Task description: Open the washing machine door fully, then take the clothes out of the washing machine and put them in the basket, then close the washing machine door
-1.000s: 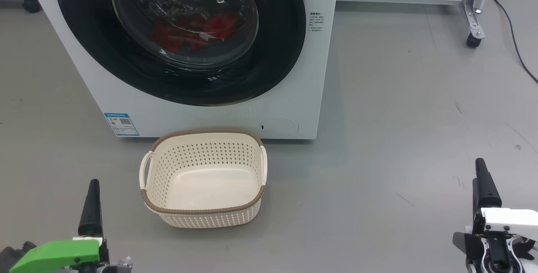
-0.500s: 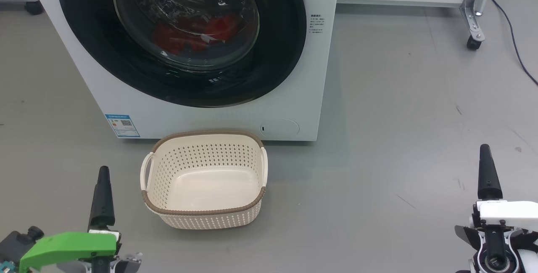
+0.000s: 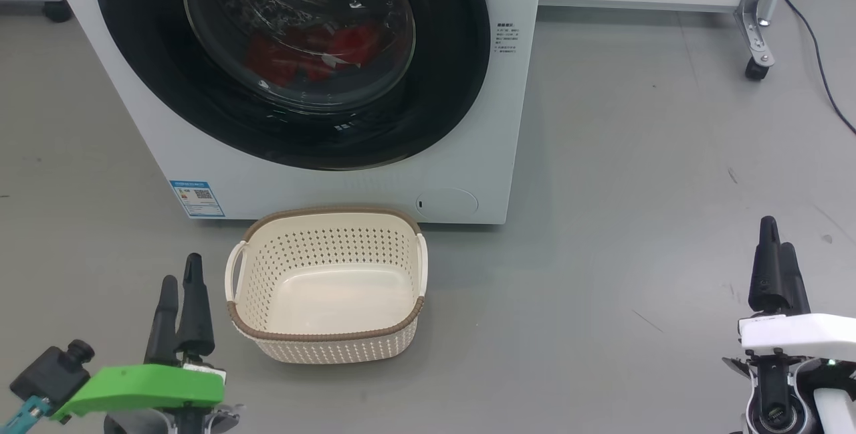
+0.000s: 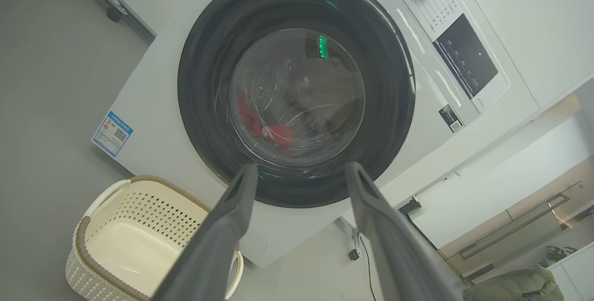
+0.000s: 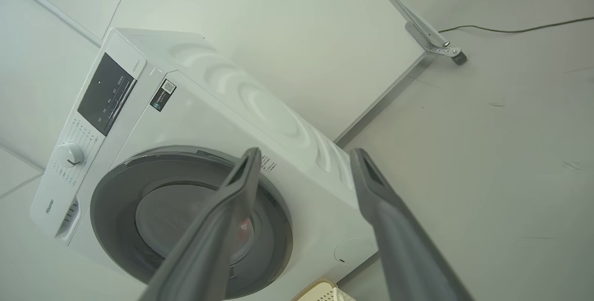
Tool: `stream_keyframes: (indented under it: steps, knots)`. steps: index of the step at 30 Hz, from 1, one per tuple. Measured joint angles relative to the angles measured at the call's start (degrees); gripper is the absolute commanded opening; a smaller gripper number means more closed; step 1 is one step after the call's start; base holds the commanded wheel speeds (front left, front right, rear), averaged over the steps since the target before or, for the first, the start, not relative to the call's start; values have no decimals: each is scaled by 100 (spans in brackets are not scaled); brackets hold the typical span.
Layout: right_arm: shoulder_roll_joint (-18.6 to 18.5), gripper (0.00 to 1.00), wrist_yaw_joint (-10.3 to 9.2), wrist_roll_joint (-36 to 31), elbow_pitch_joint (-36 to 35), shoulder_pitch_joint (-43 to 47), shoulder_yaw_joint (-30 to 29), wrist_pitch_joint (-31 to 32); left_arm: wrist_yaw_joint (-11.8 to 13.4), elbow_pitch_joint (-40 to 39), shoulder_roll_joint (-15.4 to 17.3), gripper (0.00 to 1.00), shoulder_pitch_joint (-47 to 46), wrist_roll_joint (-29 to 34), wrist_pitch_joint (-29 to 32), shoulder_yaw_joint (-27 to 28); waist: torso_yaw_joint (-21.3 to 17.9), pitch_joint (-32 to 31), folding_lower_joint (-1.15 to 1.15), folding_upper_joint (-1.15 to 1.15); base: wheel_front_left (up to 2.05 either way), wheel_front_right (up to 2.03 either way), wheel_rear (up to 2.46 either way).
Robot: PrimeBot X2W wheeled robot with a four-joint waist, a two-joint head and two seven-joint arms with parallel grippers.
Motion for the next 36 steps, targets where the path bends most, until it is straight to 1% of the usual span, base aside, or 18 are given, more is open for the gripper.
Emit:
stream_keyframes:
  steps: [5, 9, 11, 12, 15, 20, 26, 27, 31, 33, 35, 36]
  knots:
    - [-24, 100, -56, -489, -52, 38, 88, -96, -1, 11, 14, 100, 15, 622, -92, -134, 15, 3, 0, 0, 0, 0, 0]
    - [-21, 100, -110, -759, -51, 119, 183, -163, 0, 44, 26, 100, 30, 1125, -152, -197, 23, 4, 0, 0, 0, 0, 0]
    - [-35, 100, -131, -1017, -51, 121, 259, -211, 2, 56, 30, 100, 32, 1380, -215, -229, 24, 4, 0, 0, 0, 0, 0]
    - [-35, 100, -131, -1017, -51, 121, 259, -211, 2, 56, 30, 100, 32, 1380, -215, -229, 24, 4, 0, 0, 0, 0, 0]
    - [-88, 100, -201, -1379, -46, 130, 326, -264, 21, 60, 57, 100, 33, 1829, -269, -271, 24, 5, 0, 0, 0, 0, 0]
    - [-142, 100, -263, -1924, -42, 182, 461, -370, 122, 59, 125, 100, 35, 2575, -352, -417, 10, 38, 0, 0, 0, 0, 0]
    - [-147, 100, -452, -2438, 0, 198, 539, -471, 263, 98, 149, 100, 35, 3407, -497, -589, 1, 62, 0, 0, 0, 0, 0]
    - [-148, 100, -459, -2510, 8, 202, 553, -478, 286, 120, 148, 100, 35, 3537, -500, -622, -1, 66, 0, 0, 0, 0, 0]
    - [-165, 100, -552, -2882, 40, 212, 648, -576, 404, 230, 149, 100, 52, 3983, -582, -756, -7, 73, 0, 0, 0, 0, 0]
    - [-185, 100, -561, -3059, 70, 212, 700, -592, 436, 274, 149, 100, 54, 4212, -602, -814, -11, 73, 0, 0, 0, 0, 0]
    - [-204, 100, -565, -3133, 122, 212, 754, -592, 479, 330, 149, 100, 54, 4294, -602, -829, -17, 73, 0, 0, 0, 0, 0]
    - [-215, 100, -604, -3160, 148, 212, 779, -592, 500, 357, 149, 100, 55, 4320, -602, -837, -19, 73, 0, 0, 0, 0, 0]
